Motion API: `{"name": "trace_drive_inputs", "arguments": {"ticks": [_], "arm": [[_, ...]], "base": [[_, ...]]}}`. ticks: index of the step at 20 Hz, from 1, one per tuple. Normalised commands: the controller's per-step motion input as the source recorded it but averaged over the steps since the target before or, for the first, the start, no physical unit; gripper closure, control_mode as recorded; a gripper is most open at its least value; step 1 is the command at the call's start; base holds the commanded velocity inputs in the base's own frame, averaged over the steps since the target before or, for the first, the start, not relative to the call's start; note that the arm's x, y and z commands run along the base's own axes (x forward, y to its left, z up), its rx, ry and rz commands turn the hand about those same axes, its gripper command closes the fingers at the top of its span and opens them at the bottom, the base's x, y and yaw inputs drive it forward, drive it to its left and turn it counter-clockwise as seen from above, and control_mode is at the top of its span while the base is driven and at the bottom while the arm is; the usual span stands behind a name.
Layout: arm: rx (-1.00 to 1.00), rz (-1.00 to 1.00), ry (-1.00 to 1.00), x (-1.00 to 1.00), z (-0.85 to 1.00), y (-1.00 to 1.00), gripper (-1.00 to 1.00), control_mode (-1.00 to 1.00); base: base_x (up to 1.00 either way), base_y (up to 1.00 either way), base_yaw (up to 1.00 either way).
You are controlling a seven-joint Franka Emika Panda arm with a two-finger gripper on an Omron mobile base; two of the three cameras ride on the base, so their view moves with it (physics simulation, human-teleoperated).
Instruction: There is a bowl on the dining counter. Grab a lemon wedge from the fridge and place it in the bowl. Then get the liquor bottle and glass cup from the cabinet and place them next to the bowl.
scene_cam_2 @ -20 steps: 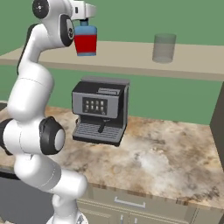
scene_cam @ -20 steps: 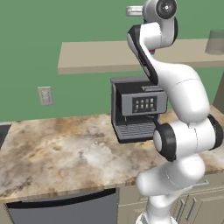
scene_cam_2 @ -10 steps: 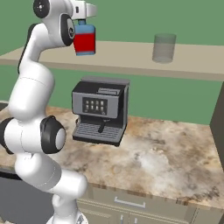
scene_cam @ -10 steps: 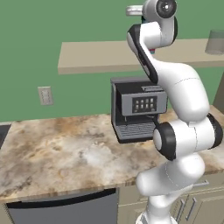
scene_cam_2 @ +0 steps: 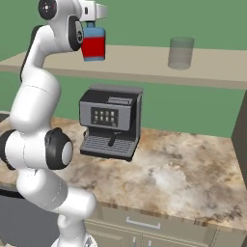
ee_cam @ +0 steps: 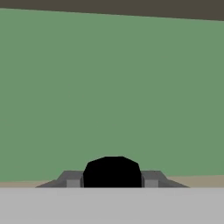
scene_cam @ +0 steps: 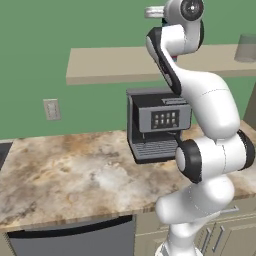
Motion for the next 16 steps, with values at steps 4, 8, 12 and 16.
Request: {"name": "trace_drive_inputs", "arguments": {"ticks": [4, 8, 12, 16], "arm": [[0.00, 0.00, -0.01, -0.01, 0.00, 0.00, 1.00, -1.00], [0.00, 0.00, -0.04, -0.11, 0.00, 0.01, 1.00, -1.00], [0.00, 0.00, -0.04, -0.23, 0.00, 0.06, 1.00, -1.00], [0.01, 0.00, -0.02, -0.21, 0.00, 0.05, 1.00, -1.00]], "base": [[0.00, 0.00, 0.00], [0.00, 0.00, 0.00], [0.00, 0.00, 0.00], [0.00, 0.00, 0.00]]}}
